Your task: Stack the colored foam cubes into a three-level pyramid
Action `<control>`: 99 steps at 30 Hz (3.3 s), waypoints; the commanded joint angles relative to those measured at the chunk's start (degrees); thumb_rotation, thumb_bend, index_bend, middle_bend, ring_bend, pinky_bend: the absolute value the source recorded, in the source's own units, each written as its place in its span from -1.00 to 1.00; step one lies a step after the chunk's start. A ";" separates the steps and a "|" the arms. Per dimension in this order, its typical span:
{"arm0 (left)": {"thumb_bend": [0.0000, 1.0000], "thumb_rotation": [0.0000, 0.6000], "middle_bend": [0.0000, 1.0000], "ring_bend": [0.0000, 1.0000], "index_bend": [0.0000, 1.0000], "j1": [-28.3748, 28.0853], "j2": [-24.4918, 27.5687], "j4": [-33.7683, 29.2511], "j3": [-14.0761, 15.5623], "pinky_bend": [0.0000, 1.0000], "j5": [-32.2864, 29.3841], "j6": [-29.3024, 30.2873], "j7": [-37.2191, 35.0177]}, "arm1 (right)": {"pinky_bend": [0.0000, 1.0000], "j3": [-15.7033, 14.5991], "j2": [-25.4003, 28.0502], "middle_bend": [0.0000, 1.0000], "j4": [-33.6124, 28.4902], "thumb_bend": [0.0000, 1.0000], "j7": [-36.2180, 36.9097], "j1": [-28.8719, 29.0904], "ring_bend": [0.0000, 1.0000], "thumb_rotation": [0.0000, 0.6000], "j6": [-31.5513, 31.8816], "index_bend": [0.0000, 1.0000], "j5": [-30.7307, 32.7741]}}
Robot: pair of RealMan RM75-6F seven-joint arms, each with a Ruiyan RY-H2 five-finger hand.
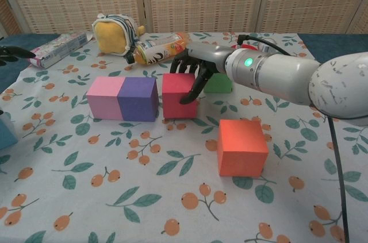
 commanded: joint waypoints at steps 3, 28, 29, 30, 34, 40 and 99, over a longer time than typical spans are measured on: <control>-0.36 1.00 -1.00 -1.00 -1.00 0.11 -0.05 0.38 0.02 -0.83 0.17 0.10 -0.45 | -0.27 0.00 -0.46 -0.13 0.30 -0.78 -0.39 0.43 -0.27 1.00 0.15 -0.23 0.35; -0.35 1.00 -1.00 -1.00 -1.00 0.12 -0.43 2.29 0.24 -0.83 0.53 -0.62 -2.62 | -0.27 0.28 -3.33 -0.13 3.34 -0.78 -1.60 2.58 -0.27 1.00 -0.31 -0.26 2.23; -0.35 1.00 -1.00 -1.00 -1.00 0.11 -0.46 2.36 0.23 -0.83 0.55 -0.62 -2.74 | -0.27 0.40 -3.40 -0.13 3.38 -0.78 -1.48 2.64 -0.27 1.00 -0.29 -0.26 2.24; -0.35 1.00 -1.00 -1.00 -1.00 0.12 -0.48 2.41 0.23 -0.83 0.58 -0.62 -2.79 | -0.27 0.42 -3.46 -0.13 3.44 -0.78 -1.43 2.65 -0.27 1.00 -0.26 -0.26 2.22; -0.35 1.00 -1.00 -1.00 -1.00 0.12 -0.50 2.58 0.27 -0.83 0.60 -0.71 -2.99 | -0.27 0.22 -3.50 -0.13 3.58 -0.78 -1.55 2.70 -0.27 1.00 -0.34 -0.27 2.10; -0.35 1.00 -1.00 -1.00 -1.00 0.11 -0.60 2.74 0.24 -0.83 0.66 -0.71 -3.14 | -0.27 -0.04 -3.65 -0.13 3.70 -0.78 -1.71 2.66 -0.27 1.00 -0.10 -0.28 1.78; -0.35 1.00 -1.00 -1.00 -1.00 0.35 -1.00 3.77 0.41 -0.83 0.86 -0.70 -4.31 | -0.71 -0.42 -3.34 -0.70 3.84 -0.78 -1.45 2.57 -0.81 1.00 -1.26 -1.00 0.42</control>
